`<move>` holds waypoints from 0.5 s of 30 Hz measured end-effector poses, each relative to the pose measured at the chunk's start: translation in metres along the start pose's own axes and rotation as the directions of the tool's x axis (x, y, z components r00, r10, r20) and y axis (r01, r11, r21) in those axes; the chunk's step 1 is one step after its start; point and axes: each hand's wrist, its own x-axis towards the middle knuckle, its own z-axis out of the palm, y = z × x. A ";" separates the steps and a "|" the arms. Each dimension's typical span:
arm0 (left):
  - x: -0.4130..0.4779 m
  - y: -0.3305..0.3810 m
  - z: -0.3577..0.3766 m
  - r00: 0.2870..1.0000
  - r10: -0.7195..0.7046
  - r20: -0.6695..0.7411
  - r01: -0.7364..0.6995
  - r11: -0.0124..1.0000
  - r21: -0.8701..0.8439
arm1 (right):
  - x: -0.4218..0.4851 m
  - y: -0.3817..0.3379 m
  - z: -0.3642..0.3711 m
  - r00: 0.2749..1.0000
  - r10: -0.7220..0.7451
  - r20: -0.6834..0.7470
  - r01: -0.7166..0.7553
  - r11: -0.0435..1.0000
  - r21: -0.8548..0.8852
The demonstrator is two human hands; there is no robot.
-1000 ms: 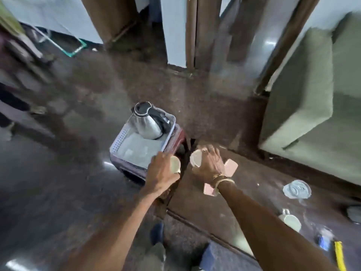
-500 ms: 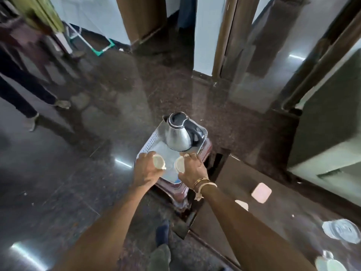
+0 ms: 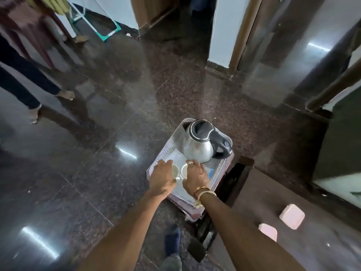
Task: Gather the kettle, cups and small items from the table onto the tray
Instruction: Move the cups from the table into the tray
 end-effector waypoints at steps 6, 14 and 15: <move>0.025 -0.021 0.013 0.999 0.025 0.043 -0.030 0.994 0.110 | 0.034 -0.003 0.017 1.000 -0.026 -0.005 0.025 0.999 -0.046; 0.035 -0.044 0.034 0.992 0.126 0.015 -0.126 0.991 0.051 | 0.051 -0.006 0.045 0.998 -0.025 0.055 0.029 0.997 -0.076; 0.036 -0.051 0.040 0.993 0.115 0.037 -0.117 0.992 0.045 | 0.052 -0.006 0.049 0.998 -0.024 0.061 0.029 0.996 -0.083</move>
